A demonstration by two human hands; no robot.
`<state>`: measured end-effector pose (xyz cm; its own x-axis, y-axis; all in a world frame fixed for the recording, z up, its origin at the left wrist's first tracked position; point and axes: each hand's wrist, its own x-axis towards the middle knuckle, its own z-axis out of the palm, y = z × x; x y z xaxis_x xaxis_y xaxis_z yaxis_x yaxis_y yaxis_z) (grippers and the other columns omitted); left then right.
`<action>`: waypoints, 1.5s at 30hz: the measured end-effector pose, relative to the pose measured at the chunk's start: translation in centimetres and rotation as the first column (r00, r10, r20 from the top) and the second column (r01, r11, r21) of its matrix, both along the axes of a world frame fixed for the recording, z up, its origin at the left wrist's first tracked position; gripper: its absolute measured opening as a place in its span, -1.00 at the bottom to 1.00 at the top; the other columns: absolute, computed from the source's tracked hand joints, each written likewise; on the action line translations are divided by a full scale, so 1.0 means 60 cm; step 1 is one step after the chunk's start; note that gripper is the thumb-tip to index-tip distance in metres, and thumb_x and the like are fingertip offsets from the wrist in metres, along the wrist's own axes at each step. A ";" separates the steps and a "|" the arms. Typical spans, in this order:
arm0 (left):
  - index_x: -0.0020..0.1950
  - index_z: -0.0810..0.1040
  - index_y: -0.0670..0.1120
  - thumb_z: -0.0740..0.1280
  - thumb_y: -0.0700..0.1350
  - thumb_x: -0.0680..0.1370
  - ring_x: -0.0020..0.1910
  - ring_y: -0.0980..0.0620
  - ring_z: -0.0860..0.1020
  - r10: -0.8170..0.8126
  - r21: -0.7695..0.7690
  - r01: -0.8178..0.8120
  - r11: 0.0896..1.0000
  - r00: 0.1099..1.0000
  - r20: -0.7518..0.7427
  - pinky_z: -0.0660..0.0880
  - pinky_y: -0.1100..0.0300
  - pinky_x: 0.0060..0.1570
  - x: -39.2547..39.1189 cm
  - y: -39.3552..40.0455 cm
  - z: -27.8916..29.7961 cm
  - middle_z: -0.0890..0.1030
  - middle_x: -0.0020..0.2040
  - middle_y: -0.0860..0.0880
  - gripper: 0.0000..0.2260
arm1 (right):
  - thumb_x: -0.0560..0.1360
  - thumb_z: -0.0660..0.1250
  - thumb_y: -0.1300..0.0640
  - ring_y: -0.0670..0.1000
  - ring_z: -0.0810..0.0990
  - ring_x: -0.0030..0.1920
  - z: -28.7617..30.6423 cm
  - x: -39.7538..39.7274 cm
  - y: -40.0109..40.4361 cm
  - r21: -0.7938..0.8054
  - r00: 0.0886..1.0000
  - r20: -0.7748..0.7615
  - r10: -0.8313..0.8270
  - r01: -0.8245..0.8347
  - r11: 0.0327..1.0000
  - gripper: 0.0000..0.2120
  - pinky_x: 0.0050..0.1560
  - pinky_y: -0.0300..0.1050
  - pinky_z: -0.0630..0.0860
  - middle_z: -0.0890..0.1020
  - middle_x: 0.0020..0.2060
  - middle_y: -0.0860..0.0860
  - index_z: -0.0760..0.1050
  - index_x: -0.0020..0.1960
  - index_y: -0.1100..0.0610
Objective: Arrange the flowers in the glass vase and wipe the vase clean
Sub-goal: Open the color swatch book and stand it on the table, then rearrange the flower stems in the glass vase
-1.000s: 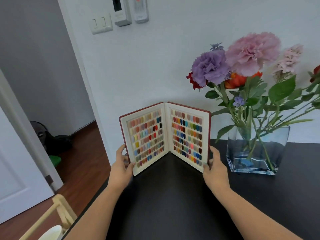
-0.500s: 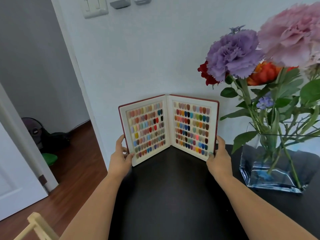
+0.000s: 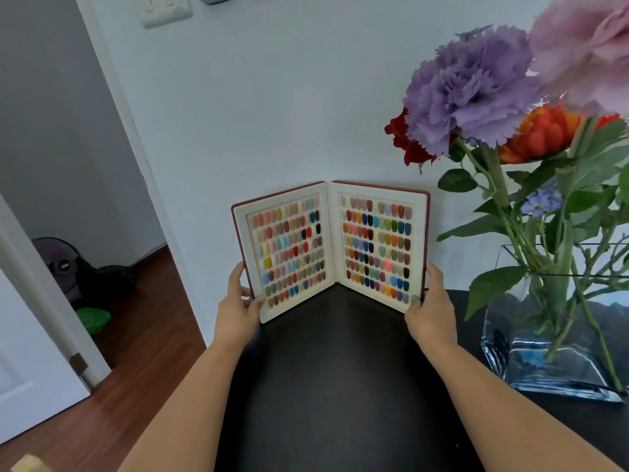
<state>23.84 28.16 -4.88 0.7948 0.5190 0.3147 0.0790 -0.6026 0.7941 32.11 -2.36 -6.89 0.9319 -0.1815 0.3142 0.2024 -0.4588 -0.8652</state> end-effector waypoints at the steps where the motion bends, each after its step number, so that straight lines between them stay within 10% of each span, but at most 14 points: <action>1: 0.52 0.00 0.27 0.34 -0.20 0.58 0.09 -0.04 0.56 0.002 0.002 -0.002 1.000 1.000 -0.001 0.58 0.05 -0.02 0.001 0.002 0.000 0.48 0.08 0.00 -0.29 | 0.50 0.35 0.29 -0.10 0.49 -0.02 0.000 0.002 -0.002 -0.002 1.000 0.000 0.000 0.000 1.000 -0.33 -0.04 0.11 0.60 0.46 0.00 -0.13 0.09 0.35 -0.24; 11: 0.51 0.04 0.28 0.31 -0.22 0.59 0.22 -0.12 0.56 0.047 -0.085 -0.049 0.995 0.999 -0.027 0.57 -0.07 0.10 -0.012 -0.021 0.008 0.51 0.23 -0.06 -0.32 | 0.56 0.29 0.25 0.04 0.56 0.13 0.017 -0.016 -0.010 0.042 0.996 -0.088 0.010 -0.006 0.999 -0.43 0.06 0.11 0.57 0.54 0.19 0.02 0.15 0.43 -0.12; 16: 0.48 0.19 0.12 0.38 -0.18 0.56 0.41 0.01 0.36 0.182 -0.105 -0.163 0.981 0.962 0.205 0.40 0.11 0.25 -0.045 -0.088 0.038 0.29 0.46 -0.03 -0.42 | 0.48 0.38 0.25 0.02 0.48 0.22 0.039 -0.071 -0.021 0.095 0.987 -0.087 0.138 -0.130 0.987 -0.31 0.14 -0.11 0.44 0.41 0.17 -0.04 0.13 0.49 -0.03; 22: 0.19 0.39 0.18 0.38 -0.22 0.52 0.42 0.11 0.25 -0.148 0.187 0.083 0.979 0.919 0.366 0.48 -0.02 0.29 -0.084 -0.216 0.124 0.22 0.39 0.15 -0.61 | 0.48 0.39 0.12 -0.01 0.34 0.37 0.071 -0.177 -0.073 -0.060 0.906 -0.256 0.337 -0.363 0.930 -0.36 0.31 -0.19 0.27 0.27 0.41 0.02 0.23 0.48 -0.08; 25: 0.07 0.49 0.17 0.37 -0.21 0.51 0.42 0.11 0.27 -0.301 0.205 0.236 0.950 0.864 0.404 0.47 0.02 0.27 -0.094 -0.279 0.168 0.29 0.33 0.20 -0.72 | 0.49 0.37 0.07 -0.14 0.48 0.23 0.098 -0.236 -0.129 -0.071 0.850 -0.258 0.459 -0.491 0.869 -0.65 0.24 -0.22 0.39 0.50 0.24 -0.13 0.48 0.23 -0.21; 28: 0.03 0.54 0.19 0.36 -0.17 0.51 0.30 0.22 0.37 -0.395 0.218 0.332 0.918 0.816 0.423 0.31 0.54 0.16 -0.097 -0.342 0.200 0.39 0.25 0.15 -0.76 | 0.49 0.35 0.06 -0.13 0.63 -0.06 0.135 -0.289 -0.198 -0.078 0.834 -0.180 0.522 -0.541 0.837 -0.78 0.07 -0.13 0.57 0.66 -0.11 -0.14 0.57 0.03 -0.24; 33: 0.03 0.54 0.25 0.36 -0.09 0.54 0.11 0.27 0.47 -0.486 0.079 0.491 0.868 0.804 0.343 0.41 0.58 -0.26 -0.076 -0.443 0.215 0.44 0.19 0.09 -0.78 | 0.50 0.31 0.27 -0.02 0.66 -0.21 0.181 -0.320 -0.329 -0.017 0.959 0.056 0.278 -0.278 0.960 -0.67 -0.08 -0.12 0.63 0.69 -0.28 -0.10 0.64 -0.14 -0.17; 37: 0.16 0.50 0.17 0.37 0.00 0.52 0.19 0.09 0.48 -0.465 0.003 0.491 0.871 0.824 0.323 0.45 0.13 0.14 -0.051 -0.491 0.211 0.47 0.18 0.14 -0.78 | 0.51 0.26 0.29 0.01 0.61 -0.29 0.208 -0.298 -0.419 0.215 0.997 0.076 0.015 -0.031 0.976 -0.71 -0.18 -0.05 0.58 0.67 -0.33 0.00 0.62 -0.14 -0.06; 45: 0.29 0.41 -0.05 0.44 0.01 0.50 0.14 0.04 0.53 -0.342 -0.236 0.435 0.869 0.873 0.348 0.46 0.08 0.20 -0.028 -0.532 0.211 0.53 0.11 0.04 -0.57 | 0.50 0.34 0.10 0.10 0.50 0.11 0.248 -0.231 -0.476 0.335 0.983 -0.181 -0.025 0.085 0.939 -0.58 0.13 0.06 0.47 0.53 0.20 0.14 0.42 0.34 0.11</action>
<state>22.19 -3.77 7.79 0.8495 0.2913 0.4398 -0.3694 -0.2667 0.8902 18.27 -30.94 7.98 0.9515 -0.3014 0.0612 0.0201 -0.1377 -0.9903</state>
